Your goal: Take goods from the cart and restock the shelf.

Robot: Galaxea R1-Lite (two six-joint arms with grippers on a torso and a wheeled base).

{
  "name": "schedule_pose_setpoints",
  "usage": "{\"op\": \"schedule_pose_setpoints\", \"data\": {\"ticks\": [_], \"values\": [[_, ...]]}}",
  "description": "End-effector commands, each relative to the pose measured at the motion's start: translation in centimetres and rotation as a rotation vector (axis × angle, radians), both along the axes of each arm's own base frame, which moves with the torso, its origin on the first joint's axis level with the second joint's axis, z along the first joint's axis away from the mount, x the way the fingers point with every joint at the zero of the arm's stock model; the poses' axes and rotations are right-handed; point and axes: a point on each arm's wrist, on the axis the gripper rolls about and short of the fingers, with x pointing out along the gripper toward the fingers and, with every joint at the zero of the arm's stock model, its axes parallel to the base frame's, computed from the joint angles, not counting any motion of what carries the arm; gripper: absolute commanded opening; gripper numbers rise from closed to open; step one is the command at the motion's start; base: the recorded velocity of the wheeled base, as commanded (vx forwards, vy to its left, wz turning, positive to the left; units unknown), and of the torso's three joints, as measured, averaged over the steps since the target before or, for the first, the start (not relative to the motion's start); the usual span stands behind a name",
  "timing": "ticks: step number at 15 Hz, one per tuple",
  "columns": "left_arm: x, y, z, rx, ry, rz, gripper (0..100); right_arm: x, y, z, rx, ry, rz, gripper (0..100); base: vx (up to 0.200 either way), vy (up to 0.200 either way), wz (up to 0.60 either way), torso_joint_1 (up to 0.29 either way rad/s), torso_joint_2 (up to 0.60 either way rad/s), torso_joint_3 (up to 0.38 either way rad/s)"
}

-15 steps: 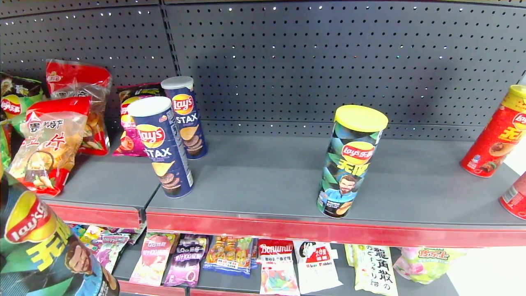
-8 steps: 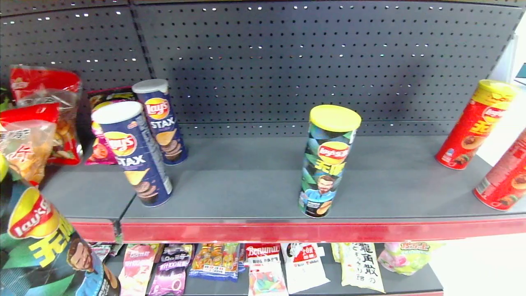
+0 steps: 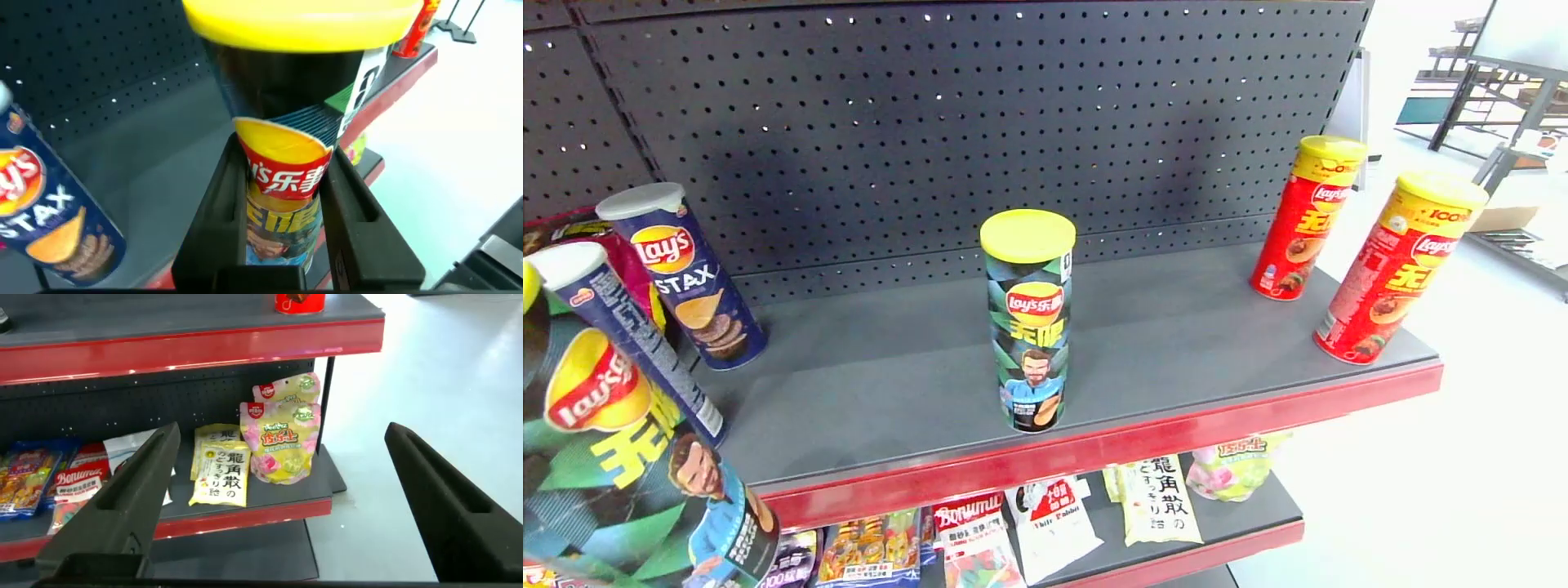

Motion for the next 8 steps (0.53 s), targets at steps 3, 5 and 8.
{"op": "schedule_pose_setpoints", "data": {"ticks": [3, 5, 8], "values": [[5.7, 0.1, 0.7, -0.002, 0.03, -0.03, 0, 0.0, 0.0, 0.0, 0.001, 0.002, 0.0, 100, 0.0, 0.0, 0.0, 0.0, 0.0, 0.0], [7.4, -0.4, 0.7, -0.001, 0.039, -0.081, 0, 0.0, 0.0, 0.0, 0.001, 0.002, 0.0, 100, 0.0, 0.0, 0.0, 0.0, 0.0, 0.0], [11.9, -1.2, 0.3, 0.002, 0.078, -0.119, 0, 0.0, 0.0, 0.0, 0.001, 0.002, 0.0, 100, 0.0, 0.0, 0.0, 0.0, 0.0, 0.0]]}}
